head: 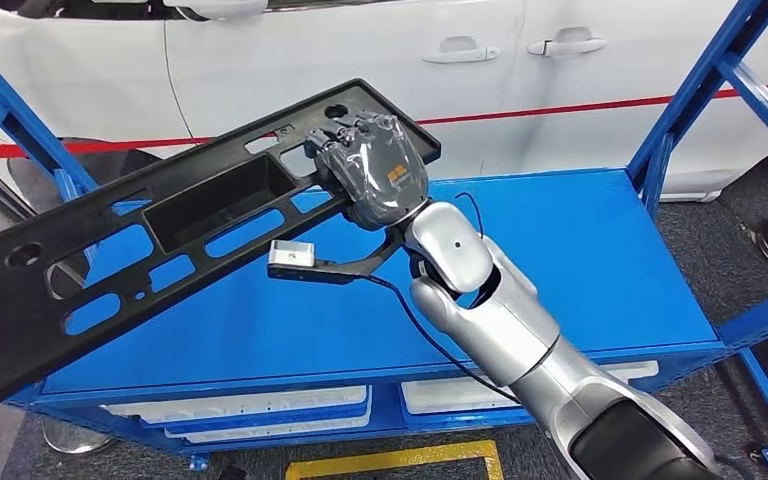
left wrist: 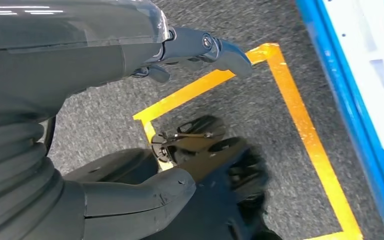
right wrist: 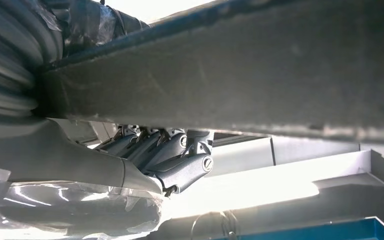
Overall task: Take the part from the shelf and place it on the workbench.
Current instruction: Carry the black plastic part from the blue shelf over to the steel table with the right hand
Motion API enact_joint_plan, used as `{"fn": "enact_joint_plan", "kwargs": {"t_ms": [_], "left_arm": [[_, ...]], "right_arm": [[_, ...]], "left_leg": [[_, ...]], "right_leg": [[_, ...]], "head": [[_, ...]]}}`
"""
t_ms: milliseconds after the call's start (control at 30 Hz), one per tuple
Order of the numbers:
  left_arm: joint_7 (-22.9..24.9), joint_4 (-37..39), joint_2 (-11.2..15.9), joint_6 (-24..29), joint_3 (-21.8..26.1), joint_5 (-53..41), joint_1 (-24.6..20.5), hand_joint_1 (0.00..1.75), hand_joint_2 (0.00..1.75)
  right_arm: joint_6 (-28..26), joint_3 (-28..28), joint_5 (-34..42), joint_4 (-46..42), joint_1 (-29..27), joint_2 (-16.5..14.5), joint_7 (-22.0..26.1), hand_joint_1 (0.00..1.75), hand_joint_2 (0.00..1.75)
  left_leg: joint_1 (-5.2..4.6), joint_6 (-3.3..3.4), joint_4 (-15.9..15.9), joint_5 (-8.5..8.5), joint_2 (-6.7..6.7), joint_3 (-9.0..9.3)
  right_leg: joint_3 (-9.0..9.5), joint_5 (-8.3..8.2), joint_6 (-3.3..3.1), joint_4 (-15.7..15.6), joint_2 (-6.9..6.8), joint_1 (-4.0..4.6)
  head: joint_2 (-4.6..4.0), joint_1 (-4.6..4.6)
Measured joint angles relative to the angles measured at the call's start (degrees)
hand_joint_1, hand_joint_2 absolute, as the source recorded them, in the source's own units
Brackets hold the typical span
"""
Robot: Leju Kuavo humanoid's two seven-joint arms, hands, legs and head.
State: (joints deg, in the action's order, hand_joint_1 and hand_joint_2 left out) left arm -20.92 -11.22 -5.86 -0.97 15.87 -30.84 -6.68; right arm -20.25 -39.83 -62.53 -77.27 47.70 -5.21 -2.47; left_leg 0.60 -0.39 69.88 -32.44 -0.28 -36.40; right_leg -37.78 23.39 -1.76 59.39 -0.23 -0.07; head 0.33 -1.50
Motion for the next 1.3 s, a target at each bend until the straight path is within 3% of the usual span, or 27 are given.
{"fn": "enact_joint_plan", "kwargs": {"t_ms": [67, 100, 200, 233, 267, 300, 367, 400, 433, 467, 533, 600, 633, 667, 733, 767, 800, 900, 933, 1000, 1033, 1067, 1133, 1167, 1233, 1267, 1300], "left_arm": [[-0.01, -0.04, 0.0, 0.01, 0.0, 0.0, -0.15, 0.0, 1.75], [-0.01, -0.07, 0.0, 0.01, 0.0, -0.01, -0.22, 0.0, 1.75], [-0.01, -0.1, 0.0, 0.01, 0.0, -0.04, -0.16, 0.0, 1.75], [0.0, -0.1, -0.01, 0.0, 0.0, -0.05, -0.13, 0.0, 1.75], [0.01, -0.1, -0.01, -0.01, 0.0, -0.07, -0.14, 0.0, 1.75], [0.01, -0.1, -0.02, -0.03, 0.0, -0.09, -0.19, 0.0, 1.75], [0.0, -0.11, -0.02, -0.09, 0.0, -0.12, -0.3, 0.0, 1.75], [0.0, -0.11, -0.02, -0.13, 0.0, -0.14, -0.31, 0.0, 1.75], [0.0, -0.11, -0.02, -0.16, 0.0, -0.15, -0.31, 0.0, 1.75], [0.0, -0.11, -0.02, -0.2, 0.0, -0.19, -0.31, 0.0, 1.75], [0.04, -0.12, -0.03, -0.27, 0.0, -0.28, -0.32, 0.0, 1.75], [0.13, -0.13, -0.08, -0.33, 0.0, -0.38, -0.32, 0.0, 1.75], [0.17, -0.13, -0.11, -0.34, 0.0, -0.43, -0.32, 0.0, 1.75], [0.21, -0.13, -0.15, -0.34, 0.0, -0.46, -0.34, 0.0, 1.75], [0.3, -0.13, -0.18, -0.35, 0.0, -0.49, -0.33, 0.0, 1.75], [0.37, -0.13, -0.19, -0.36, 0.0, -0.5, -0.29, 0.0, 1.75], [0.43, -0.13, -0.21, -0.37, 0.0, -0.52, -0.23, 0.0, 1.75], [0.5, -0.13, -0.28, -0.42, 0.0, -0.73, -0.18, 0.0, 1.75], [0.5, -0.13, -0.3, -0.44, 0.0, -0.83, -0.22, 0.0, 1.75], [0.52, -0.13, -0.31, -0.45, 0.0, -0.98, -0.28, 0.0, 1.75], [0.54, -0.13, -0.31, -0.45, 0.0, -1.0, -0.31, 0.0, 1.75], [0.56, -0.15, -0.31, -0.45, 0.0, -1.02, -0.35, 0.0, 1.75], [0.57, -0.33, -0.31, -0.45, 0.0, -1.08, -0.52, 0.0, 1.75], [0.57, -0.43, -0.32, -0.45, 0.0, -1.11, -0.61, 0.0, 1.75], [0.6, -0.5, -0.38, -0.5, 0.0, -1.17, -0.68, 0.0, 1.75], [0.66, -0.5, -0.41, -0.52, 0.0, -1.26, -0.66, 0.0, 1.75], [0.72, -0.5, -0.44, -0.54, 0.0, -1.35, -0.66, 0.0, 1.75]], "right_arm": [[-0.02, 0.14, 0.0, -0.37, -0.07, -0.04, 0.0, 1.75, 1.75], [-0.04, 0.23, 0.0, -0.56, -0.05, -0.06, 0.0, 1.75, 1.75], [-0.11, 0.38, 0.02, -0.81, -0.1, -0.07, 0.03, 1.75, 1.75], [-0.12, 0.4, 0.02, -0.81, -0.13, -0.05, 0.04, 1.75, 1.75], [-0.12, 0.44, 0.02, -0.81, -0.14, -0.02, 0.04, 1.75, 1.75], [-0.12, 0.48, 0.02, -0.81, -0.14, 0.01, 0.03, 1.75, 1.75], [-0.12, 0.52, 0.02, -0.82, -0.19, 0.05, 0.02, 1.75, 1.75], [-0.12, 0.53, 0.02, -0.81, -0.24, 0.07, 0.02, 1.75, 1.75], [-0.11, 0.53, 0.02, -0.8, -0.31, 0.1, 0.02, 1.75, 1.75], [-0.1, 0.53, 0.02, -0.79, -0.36, 0.15, 0.01, 1.75, 1.75], [-0.07, 0.53, 0.02, -0.76, -0.37, 0.21, 0.0, 1.75, 1.75], [-0.05, 0.55, 0.02, -0.77, -0.28, 0.18, 0.01, 1.75, 1.75], [-0.05, 0.56, 0.03, -0.77, -0.22, 0.15, 0.02, 1.75, 1.75], [-0.04, 0.59, 0.04, -0.75, -0.14, 0.13, 0.02, 1.75, 1.75], [-0.03, 0.63, 0.07, -0.67, -0.04, 0.14, 0.01, 1.75, 1.75], [-0.02, 0.63, 0.08, -0.61, -0.01, 0.14, 0.01, 1.75, 1.75], [-0.01, 0.63, 0.08, -0.55, -0.02, 0.14, 0.01, 1.75, 1.75], [-0.01, 0.63, 0.05, -0.38, -0.03, 0.12, 0.0, 1.75, 1.75], [-0.01, 0.63, 0.04, -0.31, -0.05, 0.13, 0.0, 1.75, 1.75], [-0.01, 0.63, -0.02, -0.19, -0.11, 0.14, 0.0, 1.75, 1.75], [-0.01, 0.63, -0.06, -0.15, -0.13, 0.14, 0.0, 1.75, 1.75], [-0.02, 0.64, -0.1, -0.15, -0.13, 0.14, 0.0, 1.75, 1.75], [-0.04, 0.78, -0.18, -0.17, -0.08, 0.15, 0.01, 1.75, 1.75], [-0.05, 0.86, -0.21, -0.19, -0.05, 0.16, 0.01, 1.75, 1.75], [-0.05, 0.98, -0.24, -0.16, 0.0, 0.19, 0.02, 1.75, 1.75], [-0.04, 1.02, -0.26, -0.14, 0.0, 0.22, 0.02, 1.75, 1.75], [-0.04, 1.09, -0.28, -0.09, 0.0, 0.28, 0.02, 1.75, 1.75]], "left_leg": [[-0.14, 0.37, -8.21, 1.97, -0.04, 5.15], [-0.28, 0.63, -10.68, 2.5, -0.08, 6.55], [-0.55, 1.61, -11.51, 3.57, -0.15, 6.38], [-0.47, 2.02, -11.66, 4.2, -0.03, 6.04], [-0.38, 2.49, -11.84, 4.93, 0.11, 5.54], [-0.28, 2.91, -12.02, 5.69, 0.25, 4.87], [-0.4, 3.36, -11.95, 6.95, 0.41, 3.22], [-0.46, 3.38, -11.86, 7.55, 0.44, 2.34], [-0.51, 3.34, -11.73, 8.14, 0.46, 1.43], [-0.54, 3.27, -11.59, 8.71, 0.48, 0.52], [-0.56, 3.01, -11.27, 9.78, 0.46, -1.13], [-0.67, 2.54, -11.0, 10.69, 0.38, -2.15], [-0.69, 2.25, -10.99, 11.17, 0.36, -2.34], [-0.65, 1.95, -11.08, 11.67, 0.35, -2.46], [-0.47, 1.32, -11.25, 12.4, 0.26, -2.7], [-0.4, 1.03, -10.82, 11.63, 0.19, -3.13], [-0.36, 0.77, -9.47, 9.74, 0.12, -3.73], [-0.05, 0.25, -0.33, 1.45, 0.11, -5.7], [0.0, 0.2, 2.48, 0.6, 0.11, -5.76], [-0.01, 0.37, 3.68, 2.78, 0.11, -3.78], [-0.03, 0.57, 1.72, 4.27, 0.11, -1.5], [-0.12, 0.82, -1.7, 4.65, 0.1, 1.51], [-0.43, 1.22, -9.19, 3.15, 0.04, 6.88], [-0.65, 1.35, -11.43, 2.35, 0.0, 8.14], [-0.71, 1.73, -12.56, 2.92, 0.05, 8.06], [-0.62, 2.05, -12.81, 3.6, 0.18, 7.7], [-0.48, 2.47, -12.98, 4.36, 0.35, 7.17]], "right_leg": [[-0.8, -0.75, 0.43, 0.23, 0.04, 0.04], [-1.03, -1.12, 0.75, 0.28, 0.05, 0.07], [-1.35, -2.22, 1.76, 0.09, 0.06, 0.09], [-1.65, -1.92, 2.04, 0.26, 0.11, 0.01], [-2.22, -0.59, 2.29, 1.13, 0.17, -0.05], [-3.05, 1.77, 2.49, 3.04, 0.22, -0.1], [-4.93, 7.61, 2.77, 9.68, 0.23, -0.23], [-5.5, 9.25, 2.87, 13.17, 0.23, -0.26], [-5.51, 9.49, 2.92, 15.57, 0.23, -0.27], [-4.72, 8.51, 2.91, 16.3, 0.23, -0.27], [-0.14, 5.75, 2.63, 12.02, 0.23, -0.26], [5.96, 6.06, 2.22, 3.93, 0.28, -0.03], [7.84, 6.68, 2.04, 1.06, 0.32, 0.13], [8.57, 7.11, 1.88, -0.42, 0.34, 0.34], [8.06, 6.22, 1.21, -0.97, 0.23, 0.32], [7.59, 5.59, 0.8, -1.13, 0.13, 0.23], [6.95, 4.83, 0.37, -1.31, 0.02, 0.1], [4.39, 2.7, -0.27, -1.24, -0.11, 0.16], [3.43, 2.03, -0.31, -1.12, -0.12, 0.23], [1.34, 0.71, -0.19, -0.74, -0.12, 0.3], [0.33, 0.06, -0.1, -0.53, -0.1, 0.33], [-0.51, -0.53, 0.05, -0.34, -0.06, 0.37], [-1.41, -1.62, 0.54, -0.19, -0.09, 0.41], [-1.54, -2.18, 0.84, -0.29, -0.14, 0.37], [-1.67, -3.16, 1.47, -0.62, -0.17, 0.24], [-1.94, -2.56, 1.76, -0.29, -0.09, 0.2], [-2.48, -0.8, 2.04, 0.92, 0.01, 0.17]], "head": [[0.0, 0.02], [0.0, 0.01], [0.0, 0.02], [0.0, 0.03], [0.0, 0.04], [0.0, 0.04], [0.0, 0.05], [0.0, 0.04], [0.0, 0.05], [0.0, 0.04], [0.0, 0.04], [0.0, 0.02], [0.0, 0.03], [0.0, 0.02], [0.0, 0.04], [0.0, 0.02], [0.0, 0.02], [0.0, 0.01], [0.0, 0.01], [0.0, 0.01], [0.0, 0.0], [0.0, -0.01], [0.0, 0.01], [0.0, 0.01], [0.0, 0.01], [0.0, 0.02], [0.0, 0.03]]}}
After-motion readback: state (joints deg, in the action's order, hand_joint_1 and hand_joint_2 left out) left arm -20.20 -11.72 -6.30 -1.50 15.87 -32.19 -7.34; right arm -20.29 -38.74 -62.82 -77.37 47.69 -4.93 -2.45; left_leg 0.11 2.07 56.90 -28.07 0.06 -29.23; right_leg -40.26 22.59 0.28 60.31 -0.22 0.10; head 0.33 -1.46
